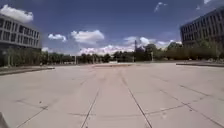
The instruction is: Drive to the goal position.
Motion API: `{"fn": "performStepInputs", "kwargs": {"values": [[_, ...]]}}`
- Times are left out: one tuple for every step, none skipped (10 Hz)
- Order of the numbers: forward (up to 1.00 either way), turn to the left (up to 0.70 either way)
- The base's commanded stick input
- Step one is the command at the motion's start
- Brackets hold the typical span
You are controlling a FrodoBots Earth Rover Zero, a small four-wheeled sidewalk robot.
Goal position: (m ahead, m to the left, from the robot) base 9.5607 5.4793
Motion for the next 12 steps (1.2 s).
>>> {"fn": "performStepInputs", "kwargs": {"values": [[0.7,0.0],[0.7,0.0],[0.7,0.0],[0.7,0.0],[0.7,0.0],[0.7,0.0],[0.7,0.0],[0.7,0.0],[0.7,0.0],[0.7,0.0],[0.7,0.0],[0.7,0.0]]}}
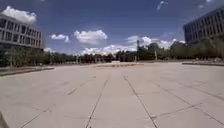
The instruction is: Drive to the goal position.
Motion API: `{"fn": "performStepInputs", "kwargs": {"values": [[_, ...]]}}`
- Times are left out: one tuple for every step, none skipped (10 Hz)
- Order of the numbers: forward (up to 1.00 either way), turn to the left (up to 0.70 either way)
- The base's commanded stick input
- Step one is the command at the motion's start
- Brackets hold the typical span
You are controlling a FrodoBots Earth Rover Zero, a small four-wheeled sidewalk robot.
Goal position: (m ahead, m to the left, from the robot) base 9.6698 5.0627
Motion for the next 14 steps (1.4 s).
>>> {"fn": "performStepInputs", "kwargs": {"values": [[0.7,0.0],[0.7,0.0],[0.7,0.0],[0.7,0.0],[0.7,0.0],[0.7,0.0],[0.7,0.0],[0.7,0.0],[0.7,0.0],[0.7,0.0],[0.7,0.0],[0.7,0.0],[0.7,0.0],[0.7,0.0]]}}
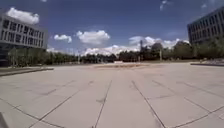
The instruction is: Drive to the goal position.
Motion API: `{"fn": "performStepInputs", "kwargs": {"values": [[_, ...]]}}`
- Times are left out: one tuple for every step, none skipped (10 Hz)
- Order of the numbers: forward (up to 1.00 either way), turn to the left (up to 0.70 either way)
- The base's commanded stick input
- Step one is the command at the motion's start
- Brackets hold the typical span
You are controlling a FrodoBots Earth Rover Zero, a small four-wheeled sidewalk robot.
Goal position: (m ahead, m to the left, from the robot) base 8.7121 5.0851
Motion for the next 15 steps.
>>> {"fn": "performStepInputs", "kwargs": {"values": [[0.7,0.0],[0.7,0.0],[0.7,0.0],[0.72,0.0],[0.8,0.0],[0.85,0.0],[0.85,0.0],[0.85,0.0],[0.85,0.0],[0.85,0.0],[0.85,0.0],[0.85,0.0],[0.85,0.0],[0.85,0.0],[0.85,0.0]]}}
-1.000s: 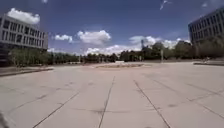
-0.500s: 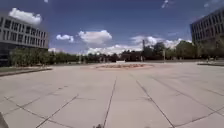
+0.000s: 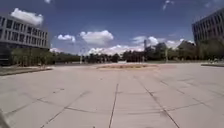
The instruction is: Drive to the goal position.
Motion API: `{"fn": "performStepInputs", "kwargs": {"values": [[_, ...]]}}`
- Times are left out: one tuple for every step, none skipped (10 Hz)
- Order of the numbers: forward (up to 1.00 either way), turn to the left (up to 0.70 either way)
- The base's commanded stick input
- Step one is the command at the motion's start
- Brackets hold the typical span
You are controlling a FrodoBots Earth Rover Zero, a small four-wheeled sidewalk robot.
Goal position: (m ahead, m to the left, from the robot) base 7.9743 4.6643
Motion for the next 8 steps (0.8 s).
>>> {"fn": "performStepInputs", "kwargs": {"values": [[0.85,0.0],[0.85,0.0],[0.85,0.0],[0.85,0.0],[0.85,0.0],[0.85,0.0],[0.85,0.0],[0.85,0.0]]}}
